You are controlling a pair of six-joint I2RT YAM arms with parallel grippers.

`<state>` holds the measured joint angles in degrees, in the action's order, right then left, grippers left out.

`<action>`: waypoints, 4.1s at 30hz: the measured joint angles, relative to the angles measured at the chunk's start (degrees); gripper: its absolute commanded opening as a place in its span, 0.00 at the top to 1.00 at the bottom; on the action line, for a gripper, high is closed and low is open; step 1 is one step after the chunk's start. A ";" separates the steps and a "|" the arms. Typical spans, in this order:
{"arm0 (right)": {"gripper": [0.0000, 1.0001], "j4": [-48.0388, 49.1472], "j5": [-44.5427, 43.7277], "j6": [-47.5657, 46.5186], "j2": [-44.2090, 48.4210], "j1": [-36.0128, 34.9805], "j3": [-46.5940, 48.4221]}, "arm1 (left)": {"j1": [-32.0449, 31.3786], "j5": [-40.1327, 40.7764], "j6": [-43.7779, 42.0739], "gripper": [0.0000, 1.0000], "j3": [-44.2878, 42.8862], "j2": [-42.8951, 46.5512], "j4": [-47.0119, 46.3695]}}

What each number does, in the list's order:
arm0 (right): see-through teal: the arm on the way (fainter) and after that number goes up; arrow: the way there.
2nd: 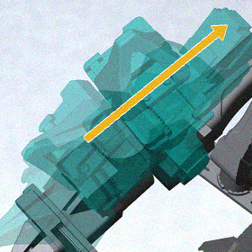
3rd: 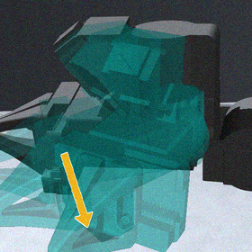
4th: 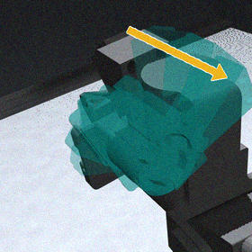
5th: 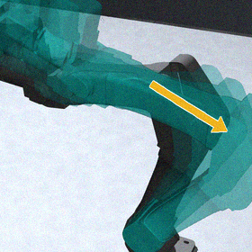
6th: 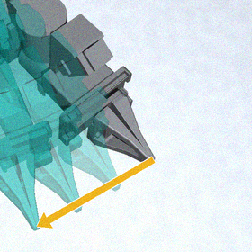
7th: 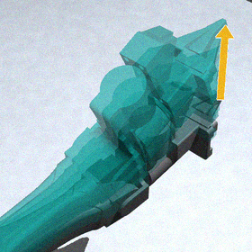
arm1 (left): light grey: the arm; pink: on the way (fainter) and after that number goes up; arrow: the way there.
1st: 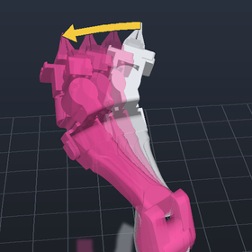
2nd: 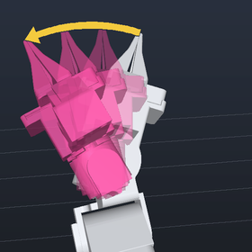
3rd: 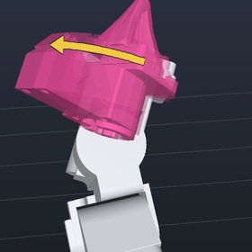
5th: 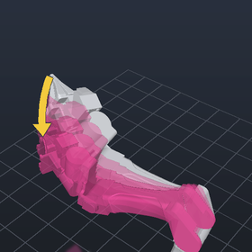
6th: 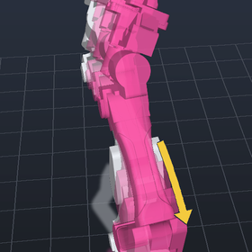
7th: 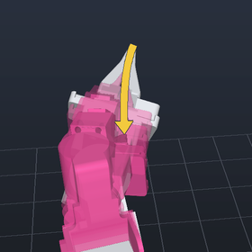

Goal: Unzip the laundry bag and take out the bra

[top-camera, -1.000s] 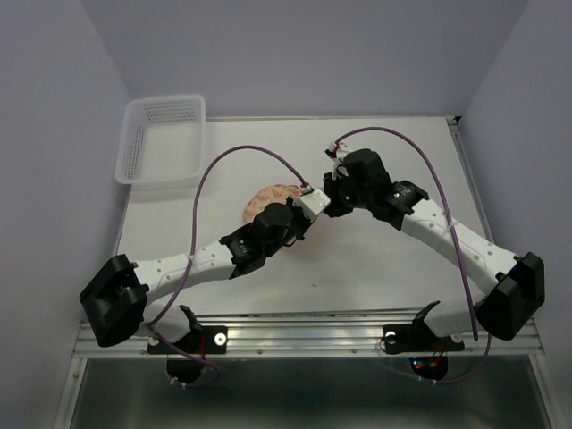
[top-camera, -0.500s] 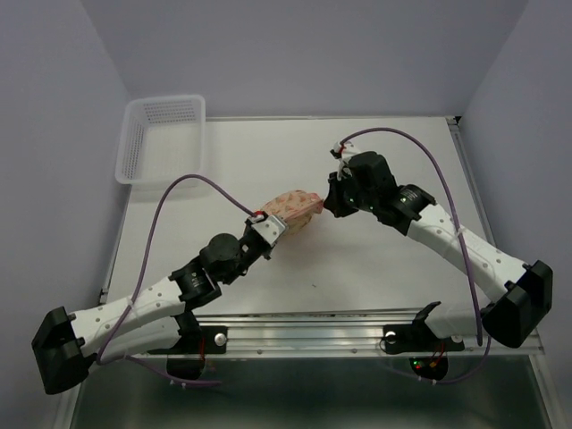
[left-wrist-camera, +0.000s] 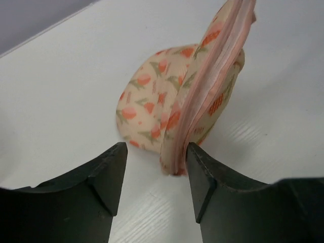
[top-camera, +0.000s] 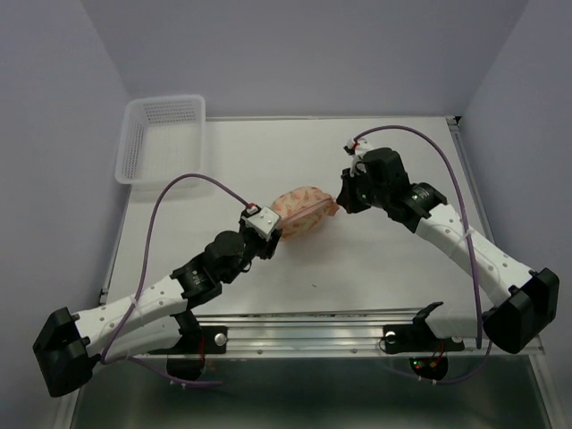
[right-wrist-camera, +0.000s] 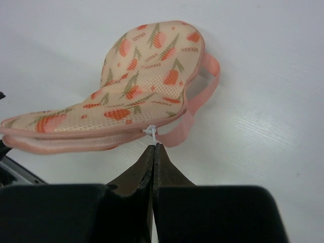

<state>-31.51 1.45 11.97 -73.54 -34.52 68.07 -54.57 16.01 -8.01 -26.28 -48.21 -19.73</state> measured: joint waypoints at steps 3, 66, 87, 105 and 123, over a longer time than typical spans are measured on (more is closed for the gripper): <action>0.99 -0.24 -0.66 -0.66 0.57 2.29 0.00 | 0.74 -0.04 0.28 0.26 -0.09 0.07 2.67; 0.99 2.08 0.17 -0.76 -4.24 -4.37 -0.39 | 0.33 -13.97 -23.52 1.00 -12.87 -15.06 5.97; 0.99 1.86 -4.55 -5.44 -4.20 4.52 -0.74 | 1.81 -6.05 -15.56 0.52 -1.75 9.79 14.51; 0.99 1.99 2.25 -4.63 -2.38 4.44 -0.74 | 2.16 -12.37 -7.30 0.01 -16.70 -10.03 10.82; 0.99 1.97 1.95 -1.86 -2.38 2.40 -0.74 | -4.98 -8.87 3.17 0.12 -32.46 -38.05 1.66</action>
<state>-29.54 3.40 10.11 -75.92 -32.12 67.33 -59.55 7.14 -4.84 -58.74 -86.26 -18.06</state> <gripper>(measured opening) 0.012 0.949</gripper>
